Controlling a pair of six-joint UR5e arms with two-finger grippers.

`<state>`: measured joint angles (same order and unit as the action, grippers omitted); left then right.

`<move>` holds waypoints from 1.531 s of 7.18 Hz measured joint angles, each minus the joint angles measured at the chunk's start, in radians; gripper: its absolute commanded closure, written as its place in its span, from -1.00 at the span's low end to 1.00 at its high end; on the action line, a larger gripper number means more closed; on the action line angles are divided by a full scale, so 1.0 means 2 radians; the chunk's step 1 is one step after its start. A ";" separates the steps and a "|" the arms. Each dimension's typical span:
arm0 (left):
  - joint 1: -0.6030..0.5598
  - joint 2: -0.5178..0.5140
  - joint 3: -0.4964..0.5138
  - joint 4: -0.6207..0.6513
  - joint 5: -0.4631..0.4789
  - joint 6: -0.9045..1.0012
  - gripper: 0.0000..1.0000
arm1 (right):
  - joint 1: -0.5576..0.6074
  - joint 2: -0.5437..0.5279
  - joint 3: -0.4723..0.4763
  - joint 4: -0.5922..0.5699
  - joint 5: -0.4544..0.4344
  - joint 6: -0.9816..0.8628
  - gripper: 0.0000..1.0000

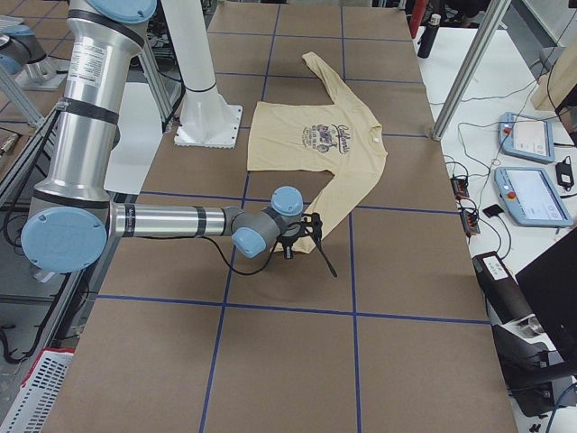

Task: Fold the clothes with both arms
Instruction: 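Lift the grasped sleeve and carry it across toward the shirt collar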

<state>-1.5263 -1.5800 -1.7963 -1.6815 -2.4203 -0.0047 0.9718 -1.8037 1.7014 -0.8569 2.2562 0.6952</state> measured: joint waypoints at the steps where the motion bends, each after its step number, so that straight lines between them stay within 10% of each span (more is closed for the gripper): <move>1: 0.000 0.000 0.000 0.000 -0.002 0.000 -0.99 | 0.003 0.002 0.011 -0.001 0.000 0.001 1.00; 11: -0.005 -0.001 0.002 0.000 -0.003 -0.001 -0.98 | 0.007 0.311 0.036 -0.003 0.023 0.334 1.00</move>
<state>-1.5364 -1.5828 -1.7930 -1.6812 -2.4265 -0.0077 0.9857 -1.1812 1.7725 -0.8620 2.3021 1.3632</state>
